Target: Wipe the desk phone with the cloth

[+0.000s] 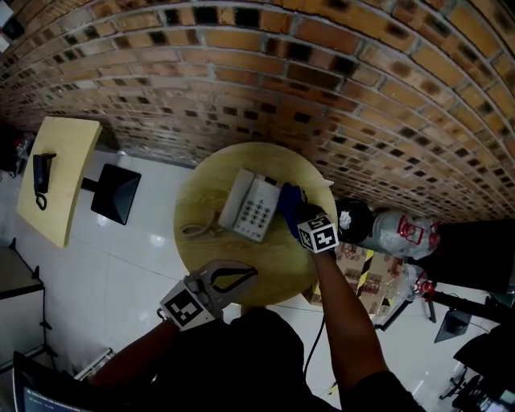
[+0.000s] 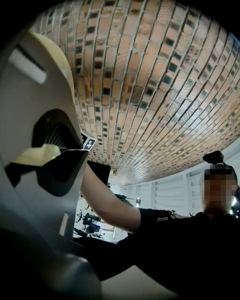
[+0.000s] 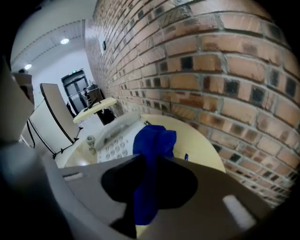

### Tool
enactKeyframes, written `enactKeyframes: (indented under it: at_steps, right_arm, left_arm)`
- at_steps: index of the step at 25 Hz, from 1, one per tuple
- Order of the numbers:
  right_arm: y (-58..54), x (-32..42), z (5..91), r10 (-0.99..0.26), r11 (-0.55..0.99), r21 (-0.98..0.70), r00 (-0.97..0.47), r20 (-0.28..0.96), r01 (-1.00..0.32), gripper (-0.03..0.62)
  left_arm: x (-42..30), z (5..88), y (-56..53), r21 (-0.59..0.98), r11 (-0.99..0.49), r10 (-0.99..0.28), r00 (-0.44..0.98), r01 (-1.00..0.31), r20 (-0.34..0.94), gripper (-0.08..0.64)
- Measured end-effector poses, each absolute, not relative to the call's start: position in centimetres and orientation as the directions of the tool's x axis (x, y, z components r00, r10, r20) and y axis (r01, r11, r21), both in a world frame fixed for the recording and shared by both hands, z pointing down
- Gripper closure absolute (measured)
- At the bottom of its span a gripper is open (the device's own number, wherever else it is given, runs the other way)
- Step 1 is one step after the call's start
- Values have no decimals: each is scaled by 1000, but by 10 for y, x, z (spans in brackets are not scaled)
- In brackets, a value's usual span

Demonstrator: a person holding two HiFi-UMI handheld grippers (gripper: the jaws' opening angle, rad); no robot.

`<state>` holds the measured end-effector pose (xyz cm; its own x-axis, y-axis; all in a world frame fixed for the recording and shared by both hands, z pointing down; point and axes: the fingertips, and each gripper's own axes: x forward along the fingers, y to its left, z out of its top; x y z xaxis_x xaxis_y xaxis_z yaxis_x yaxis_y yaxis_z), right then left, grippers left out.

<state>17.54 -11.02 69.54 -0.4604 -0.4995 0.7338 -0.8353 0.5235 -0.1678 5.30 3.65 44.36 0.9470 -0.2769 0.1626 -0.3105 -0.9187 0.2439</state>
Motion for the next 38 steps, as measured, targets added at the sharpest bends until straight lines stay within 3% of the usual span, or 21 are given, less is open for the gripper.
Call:
enactKeyframes:
  at_steps: [5,11,27,31,38]
  right_arm:
    - [-170,128,664,-494,629,-136,-528,690,-766,518]
    - [-187,91,690,-408,695,-124,-530,743,-709,518]
    - [-3,-4,739,-107,784,-348,-663,741,-515,518]
    - [-17,0,728,-156,775,-339,-681,715,-534,518]
    - [-151,40,660,-369,727,-253,-673,641,-639,518]
  left_arm:
    - [32,441,34,239,-903,-323,932,-356,166,555]
    - [4,446,32,255,-874,-381,908,-415,172,555]
    - [-10,449,20,265,-871,-384,910,-413,159,555]
    - [-11,448,19,267,-871,-384,910,-412,153,555]
    - [-24,444,15,256,-862,-415,899,-438,141,555]
